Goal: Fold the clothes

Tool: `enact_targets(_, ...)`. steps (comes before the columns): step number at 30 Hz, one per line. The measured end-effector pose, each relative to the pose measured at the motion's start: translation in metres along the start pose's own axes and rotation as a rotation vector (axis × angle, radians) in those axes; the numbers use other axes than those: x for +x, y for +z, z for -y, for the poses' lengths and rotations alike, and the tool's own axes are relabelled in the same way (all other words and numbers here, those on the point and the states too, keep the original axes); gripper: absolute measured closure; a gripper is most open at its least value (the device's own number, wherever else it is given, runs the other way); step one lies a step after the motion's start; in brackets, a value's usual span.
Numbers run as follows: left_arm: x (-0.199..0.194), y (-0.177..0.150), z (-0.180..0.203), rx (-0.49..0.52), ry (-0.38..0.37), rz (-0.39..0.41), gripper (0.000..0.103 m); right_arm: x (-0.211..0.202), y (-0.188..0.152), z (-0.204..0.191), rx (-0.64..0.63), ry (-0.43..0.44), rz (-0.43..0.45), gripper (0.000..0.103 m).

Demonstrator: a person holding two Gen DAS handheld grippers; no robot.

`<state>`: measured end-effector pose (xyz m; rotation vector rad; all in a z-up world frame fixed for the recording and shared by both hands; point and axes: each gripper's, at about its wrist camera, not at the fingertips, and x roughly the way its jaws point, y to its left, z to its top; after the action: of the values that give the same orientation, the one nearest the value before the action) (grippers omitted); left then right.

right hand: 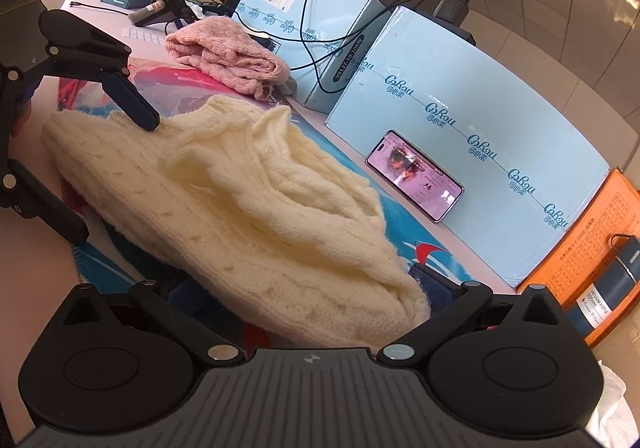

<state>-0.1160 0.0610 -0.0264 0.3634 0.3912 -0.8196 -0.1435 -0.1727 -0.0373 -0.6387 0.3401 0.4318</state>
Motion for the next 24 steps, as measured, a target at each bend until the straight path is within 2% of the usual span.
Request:
enact_targets(5, -0.007, -0.003, -0.008, -0.007, 0.039, 0.010, 0.000, -0.002, 0.000, -0.006, -0.074, -0.054, 0.053, 0.001)
enact_targets(8, -0.011, -0.006, -0.015, -0.023, 0.045, 0.017, 0.000, -0.008, 0.002, -0.015, -0.126, -0.041, 0.091, 0.021)
enact_targets(10, -0.014, -0.008, -0.022, -0.050, 0.025, 0.018, 0.003, -0.012, 0.003, -0.021, -0.151, -0.036, 0.106, 0.039)
enact_targets(11, -0.015, -0.009, -0.025, -0.063, 0.009, 0.023, 0.006, -0.014, 0.003, -0.023, -0.150, -0.023, 0.106, 0.043)
enact_targets(13, -0.017, -0.013, -0.030, -0.084, -0.021, 0.036, 0.017, -0.016, 0.003, -0.021, -0.097, 0.033, 0.095, 0.063)
enact_targets(15, -0.020, -0.015, -0.033, -0.095, -0.039, 0.057, 0.035, -0.019, 0.003, -0.019, -0.056, 0.063, 0.084, 0.068)
enact_targets(16, -0.021, -0.016, -0.035, -0.100, -0.049, 0.068, 0.041, -0.020, 0.003, -0.018, -0.040, 0.070, 0.080, 0.071)
enact_targets(18, -0.026, -0.018, -0.039, -0.115, -0.073, 0.089, 0.067, -0.026, 0.005, -0.020, -0.005, 0.076, 0.078, 0.074)
enact_targets(20, -0.037, -0.021, -0.044, -0.139, -0.123, 0.108, 0.070, -0.039, 0.010, -0.025, 0.021, 0.086, 0.085, 0.076)
enact_targets(24, -0.067, -0.026, -0.054, -0.188, -0.259, 0.142, 0.071, -0.077, 0.022, -0.038, 0.047, 0.174, 0.087, 0.078)
